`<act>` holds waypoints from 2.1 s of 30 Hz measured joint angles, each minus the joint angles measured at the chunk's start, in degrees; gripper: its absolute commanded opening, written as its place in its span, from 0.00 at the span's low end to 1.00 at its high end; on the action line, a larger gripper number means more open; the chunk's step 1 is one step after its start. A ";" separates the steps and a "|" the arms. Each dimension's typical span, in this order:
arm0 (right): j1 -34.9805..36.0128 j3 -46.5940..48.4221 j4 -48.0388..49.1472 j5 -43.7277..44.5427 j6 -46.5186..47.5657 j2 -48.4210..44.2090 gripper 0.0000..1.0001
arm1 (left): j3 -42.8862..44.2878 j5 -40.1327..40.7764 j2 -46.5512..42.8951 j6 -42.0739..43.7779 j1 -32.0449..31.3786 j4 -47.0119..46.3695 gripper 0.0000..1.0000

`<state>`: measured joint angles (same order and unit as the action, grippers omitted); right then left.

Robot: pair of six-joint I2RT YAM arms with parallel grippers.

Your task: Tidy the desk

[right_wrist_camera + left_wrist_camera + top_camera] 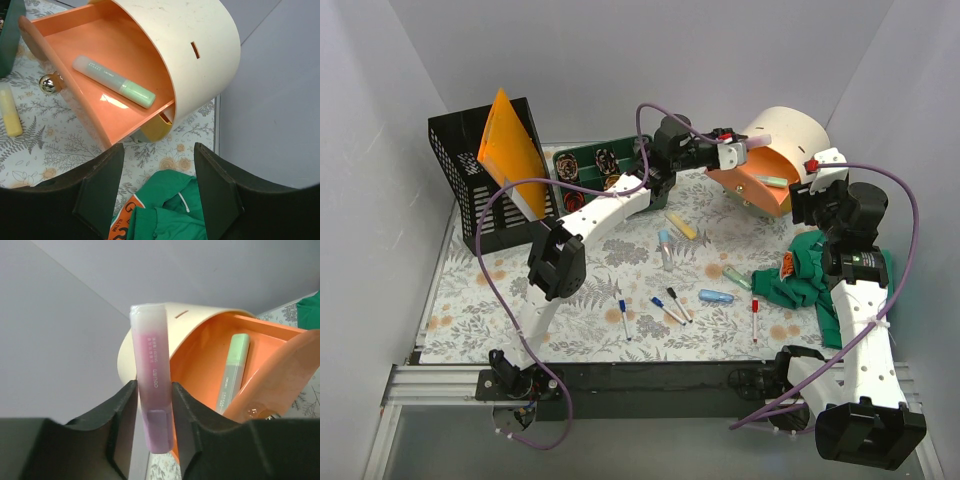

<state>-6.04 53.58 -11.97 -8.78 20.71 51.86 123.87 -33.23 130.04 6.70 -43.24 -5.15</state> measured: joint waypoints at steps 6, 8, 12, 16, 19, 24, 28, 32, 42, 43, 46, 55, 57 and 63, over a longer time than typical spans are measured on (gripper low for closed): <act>0.00 0.00 0.02 -0.20 0.00 0.04 0.66 | -0.20 -2.43 0.00 -2.64 0.00 -4.44 0.52; 0.00 0.00 0.04 -0.22 0.00 0.04 0.66 | -0.37 -2.84 0.00 -3.17 -0.07 -5.60 0.53; -0.09 0.00 0.07 -0.35 0.00 0.04 0.66 | -0.61 -3.08 0.00 -4.07 -0.11 -7.04 0.53; -0.28 0.00 0.07 -0.92 0.04 0.04 0.67 | -0.96 -2.71 -0.09 -5.79 -0.11 -8.57 0.56; -0.33 0.00 0.02 -3.56 0.55 0.04 0.68 | -4.42 -1.14 -1.81 -8.55 -0.11 -10.60 0.65; -0.33 0.00 -1.03 -12.63 3.58 0.11 0.70 | -18.49 4.24 -11.61 -15.87 -0.11 -13.79 0.88; -0.33 0.00 -3.17 -21.00 7.15 0.61 0.72 | -32.24 9.18 -25.62 -22.84 -0.09 -15.43 0.98; -0.31 0.11 -8.04 -30.18 13.31 1.60 0.74 | -44.41 14.12 -41.27 -29.44 -0.11 -16.04 0.98; 9.84 -0.59 -22.29 -37.16 26.23 3.08 0.74 | -69.90 24.68 -67.38 -42.36 -0.09 -6.73 0.98; 12.87 -1.03 -22.84 -35.52 26.47 3.34 0.74 | -72.81 25.83 -68.48 -43.06 -0.09 -5.55 0.98; 19.12 -2.14 -24.00 -30.64 26.10 5.29 0.74 | -79.91 28.70 -70.60 -44.92 -0.09 -1.18 0.98; 35.50 2.54 -19.91 -7.69 16.13 26.08 0.73 | -82.34 36.35 -76.24 -46.25 -0.07 4.28 0.98; 37.16 5.86 -18.62 -3.08 12.79 31.45 0.73 | -82.34 38.05 -77.94 -45.81 -0.07 4.28 0.98; 38.49 15.85 -12.31 7.43 4.81 47.15 0.73 | -82.38 40.52 -79.43 -44.37 -0.07 4.35 0.98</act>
<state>32.45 69.43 -24.27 -1.34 25.52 99.00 41.50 7.29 50.61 -37.67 -43.31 -0.80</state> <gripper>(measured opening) 0.734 0.982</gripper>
